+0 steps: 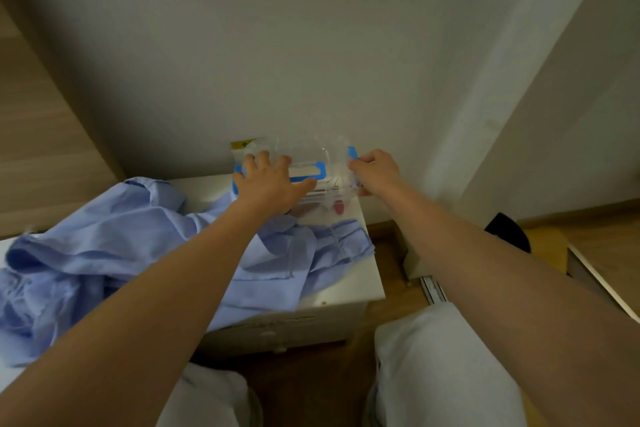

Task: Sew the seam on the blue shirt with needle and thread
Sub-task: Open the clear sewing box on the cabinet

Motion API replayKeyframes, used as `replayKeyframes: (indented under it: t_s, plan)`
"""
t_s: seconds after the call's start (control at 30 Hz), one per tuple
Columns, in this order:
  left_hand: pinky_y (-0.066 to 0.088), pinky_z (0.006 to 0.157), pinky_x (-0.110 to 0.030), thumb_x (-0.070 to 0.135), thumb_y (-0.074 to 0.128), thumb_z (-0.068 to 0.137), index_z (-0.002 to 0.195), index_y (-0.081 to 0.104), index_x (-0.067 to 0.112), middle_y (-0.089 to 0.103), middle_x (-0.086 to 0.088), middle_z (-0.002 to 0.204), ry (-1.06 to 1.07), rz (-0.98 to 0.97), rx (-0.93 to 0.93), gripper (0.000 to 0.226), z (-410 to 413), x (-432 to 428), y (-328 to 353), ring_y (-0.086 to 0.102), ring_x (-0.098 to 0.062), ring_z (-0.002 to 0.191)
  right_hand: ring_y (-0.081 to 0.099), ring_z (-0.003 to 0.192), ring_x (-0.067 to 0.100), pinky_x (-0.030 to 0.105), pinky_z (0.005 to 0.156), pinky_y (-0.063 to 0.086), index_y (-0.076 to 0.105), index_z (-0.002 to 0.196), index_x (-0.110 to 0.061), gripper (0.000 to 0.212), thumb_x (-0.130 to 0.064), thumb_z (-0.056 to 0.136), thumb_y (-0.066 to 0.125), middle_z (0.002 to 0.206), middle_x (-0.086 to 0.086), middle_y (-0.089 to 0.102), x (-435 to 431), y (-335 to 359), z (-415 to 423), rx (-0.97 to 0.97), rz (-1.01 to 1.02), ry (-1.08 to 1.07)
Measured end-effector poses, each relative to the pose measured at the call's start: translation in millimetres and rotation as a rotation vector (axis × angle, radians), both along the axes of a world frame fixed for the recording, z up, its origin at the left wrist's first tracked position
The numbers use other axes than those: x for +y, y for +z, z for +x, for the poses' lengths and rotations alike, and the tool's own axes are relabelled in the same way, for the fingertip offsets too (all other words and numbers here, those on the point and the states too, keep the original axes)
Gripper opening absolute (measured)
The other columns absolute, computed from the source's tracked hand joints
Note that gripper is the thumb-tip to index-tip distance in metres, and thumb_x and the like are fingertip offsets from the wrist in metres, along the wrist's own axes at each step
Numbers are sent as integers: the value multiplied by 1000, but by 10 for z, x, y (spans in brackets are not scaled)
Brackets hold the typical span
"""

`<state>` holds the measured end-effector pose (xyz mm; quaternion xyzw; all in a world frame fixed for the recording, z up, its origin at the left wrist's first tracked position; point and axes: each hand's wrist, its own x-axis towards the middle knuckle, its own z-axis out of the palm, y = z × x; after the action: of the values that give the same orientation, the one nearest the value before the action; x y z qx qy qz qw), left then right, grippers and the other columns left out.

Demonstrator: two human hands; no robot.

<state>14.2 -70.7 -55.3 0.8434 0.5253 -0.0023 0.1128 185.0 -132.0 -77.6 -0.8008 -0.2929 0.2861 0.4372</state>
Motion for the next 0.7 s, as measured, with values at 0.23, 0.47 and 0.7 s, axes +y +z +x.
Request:
replayKeyframes:
  t_s: [0.23, 0.47, 0.7]
  plan:
    - [10, 116, -53, 69, 40, 88, 148, 26, 29, 7, -9, 159, 14, -37, -66, 73, -7, 9, -33, 3, -31, 146, 61, 81, 24, 35, 69, 54, 50, 126, -3, 31, -15, 99, 46, 115, 16, 57, -74, -186, 101, 258, -41, -50]
    - [16, 114, -53, 66, 43, 88, 152, 13, 19, 1, -15, 158, 158, -47, -169, 86, -141, 79, -36, 9, -37, 143, 52, 110, 16, 36, 99, 42, 59, 120, -18, 34, -30, 90, 66, 125, 3, 52, -140, 154, -60, -393, 286, 282]
    - [23, 114, -45, 52, 46, 94, 148, 21, 2, 16, -23, 150, 321, -172, -333, 78, -205, 66, -94, 24, -40, 137, 45, 123, 20, 34, 98, 25, 64, 114, -32, 37, -40, 79, 74, 130, -2, 53, -214, 75, -267, -825, 1, 603]
